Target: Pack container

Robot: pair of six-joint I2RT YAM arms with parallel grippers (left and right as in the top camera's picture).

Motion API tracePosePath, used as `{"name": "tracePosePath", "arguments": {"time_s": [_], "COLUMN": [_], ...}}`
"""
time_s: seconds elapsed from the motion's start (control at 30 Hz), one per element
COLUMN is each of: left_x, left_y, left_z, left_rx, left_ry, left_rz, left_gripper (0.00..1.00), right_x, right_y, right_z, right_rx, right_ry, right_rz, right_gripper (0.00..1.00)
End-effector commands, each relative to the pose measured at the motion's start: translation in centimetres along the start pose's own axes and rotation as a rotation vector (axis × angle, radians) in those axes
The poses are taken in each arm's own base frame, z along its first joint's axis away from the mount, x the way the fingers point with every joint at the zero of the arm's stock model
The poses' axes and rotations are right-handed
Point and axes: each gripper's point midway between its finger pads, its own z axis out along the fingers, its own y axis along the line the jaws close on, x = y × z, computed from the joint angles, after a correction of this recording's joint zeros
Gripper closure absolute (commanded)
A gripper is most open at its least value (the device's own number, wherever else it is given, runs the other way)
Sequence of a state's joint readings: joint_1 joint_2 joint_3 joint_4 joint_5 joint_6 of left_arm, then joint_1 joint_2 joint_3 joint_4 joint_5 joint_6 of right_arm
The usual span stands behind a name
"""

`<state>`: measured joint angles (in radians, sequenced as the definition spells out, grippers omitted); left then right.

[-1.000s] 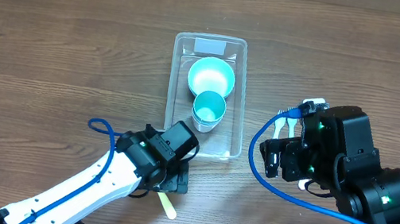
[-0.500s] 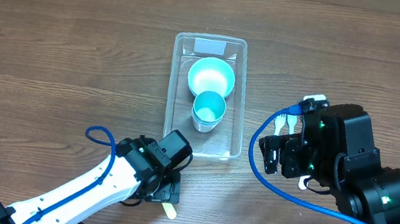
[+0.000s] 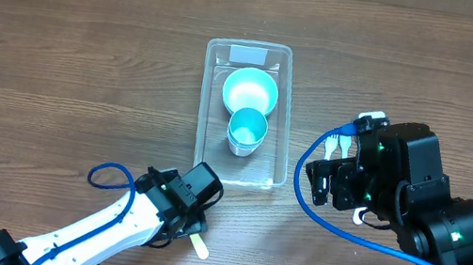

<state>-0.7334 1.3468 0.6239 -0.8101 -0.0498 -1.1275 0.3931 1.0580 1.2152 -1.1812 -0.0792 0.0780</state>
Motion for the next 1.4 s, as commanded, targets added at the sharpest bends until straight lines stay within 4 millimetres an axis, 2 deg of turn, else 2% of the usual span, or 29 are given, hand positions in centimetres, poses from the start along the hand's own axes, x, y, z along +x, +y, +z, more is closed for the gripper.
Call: {"name": "tracePosePath", "arguments": {"time_s": [0.0,0.2,0.23,0.33,0.4,0.63,0.8,0.9,1.0,1.1,1.27,1.3,1.33,1.37], "left_x": [0.1,-0.4,-0.5,-0.4,-0.1,0.0,-0.1,-1.0,-2.9,-4.4,-7.5,-8.2,-9.1,-9.9], "left_y": [0.4,0.3,0.2,0.0,0.2,0.3,1.0,1.4,0.5,0.7,0.2,-0.8,-2.3,-4.7], "left_z": [0.7,2.0,2.1,2.8,3.1,3.1,2.8,1.8,-0.2,-3.3,-11.1,-13.0,-14.8,-16.9], "left_rx": [-0.011,-0.025,-0.022,-0.028,-0.042,-0.050,-0.083,-0.114,-0.074,-0.060,0.034,0.082,0.124,0.171], "left_ry": [-0.013,-0.037,-0.037,-0.025,-0.011,-0.008,-0.002,-0.023,-0.090,-0.176,-0.362,-0.399,-0.446,-0.509], "left_rz": [-0.044,-0.044,-0.044,-0.044,-0.042,-0.042,-0.050,-0.077,-0.096,-0.105,-0.134,-0.082,0.043,0.303], "left_gripper": [0.18,0.23,0.26,0.47,0.66,0.96,0.96,0.96,0.96,0.96,0.96,0.96,0.96,0.96], "right_x": [-0.1,-0.1,-0.1,-0.1,-0.1,-0.1,-0.1,-0.1,-0.1,-0.1,-0.1,-0.1,-0.1,-0.1], "right_y": [0.0,0.0,0.0,0.0,0.0,0.0,0.0,0.0,0.0,0.0,0.0,0.0,0.0,0.0], "right_z": [0.0,0.0,0.0,0.0,0.0,0.0,0.0,0.0,0.0,0.0,0.0,0.0,0.0,0.0], "right_rx": [-0.004,-0.004,-0.004,-0.004,-0.004,-0.004,-0.004,-0.003,-0.003,-0.003,-0.003,-0.003,-0.003,-0.003], "right_ry": [-0.007,-0.006,-0.006,-0.006,-0.006,-0.006,-0.006,-0.006,-0.006,-0.006,-0.006,-0.006,-0.007,-0.007], "right_rz": [0.008,0.008,0.008,0.008,0.008,0.008,0.008,0.008,0.007,0.007,0.007,0.007,0.007,0.007], "right_gripper": [0.00,0.00,0.00,0.00,0.00,0.00,0.00,0.00,0.00,0.00,0.00,0.00,0.00,0.00]}}
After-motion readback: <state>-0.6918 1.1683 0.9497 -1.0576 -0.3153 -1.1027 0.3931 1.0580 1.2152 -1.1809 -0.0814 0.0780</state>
